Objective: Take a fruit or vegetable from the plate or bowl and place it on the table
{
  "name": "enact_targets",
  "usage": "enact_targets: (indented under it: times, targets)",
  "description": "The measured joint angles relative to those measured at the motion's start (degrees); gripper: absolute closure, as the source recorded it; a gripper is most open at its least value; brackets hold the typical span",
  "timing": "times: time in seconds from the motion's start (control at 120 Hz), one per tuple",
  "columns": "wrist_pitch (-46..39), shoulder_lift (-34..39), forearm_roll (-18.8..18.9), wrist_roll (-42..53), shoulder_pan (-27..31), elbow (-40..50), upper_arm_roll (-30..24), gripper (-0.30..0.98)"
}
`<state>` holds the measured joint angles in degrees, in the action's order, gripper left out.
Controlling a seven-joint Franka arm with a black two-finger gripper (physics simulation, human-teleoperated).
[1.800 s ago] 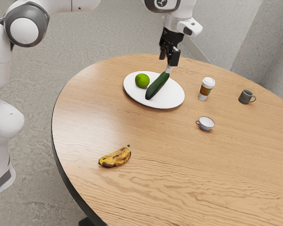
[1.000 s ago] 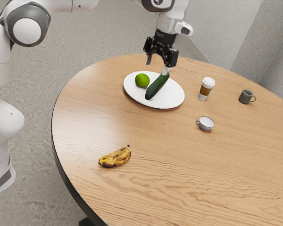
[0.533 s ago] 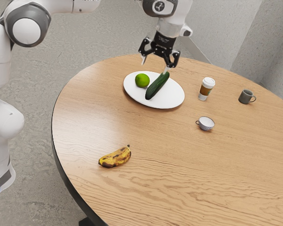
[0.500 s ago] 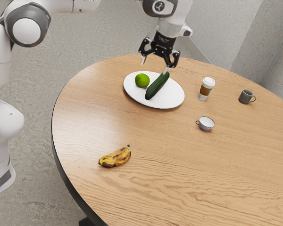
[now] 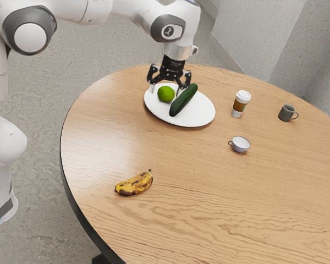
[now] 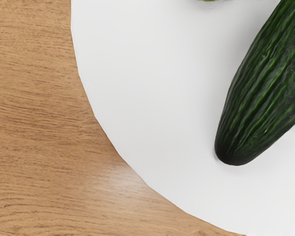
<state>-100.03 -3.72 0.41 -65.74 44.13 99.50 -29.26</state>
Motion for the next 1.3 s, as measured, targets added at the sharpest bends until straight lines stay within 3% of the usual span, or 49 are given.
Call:
enact_targets:
  times: [0.183, 0.3, 0.442, 0.65, 1.3]
  targets:
    - [-3.4, -4.8, 3.3, -1.0, 1.2, -6.5, -7.7, 0.00]
    - [-4.0, -8.3, 6.5, -1.3, 5.6, -7.7, -13.1, 0.00]
    - [-4.6, -10.9, 13.0, -1.3, 8.7, -7.7, -18.2, 0.00]
    - [-5.3, -14.7, 18.3, -1.4, 9.1, -7.3, -18.2, 0.00]
    - [-5.8, -19.5, 20.9, -2.4, 8.9, -9.0, -15.8, 0.00]
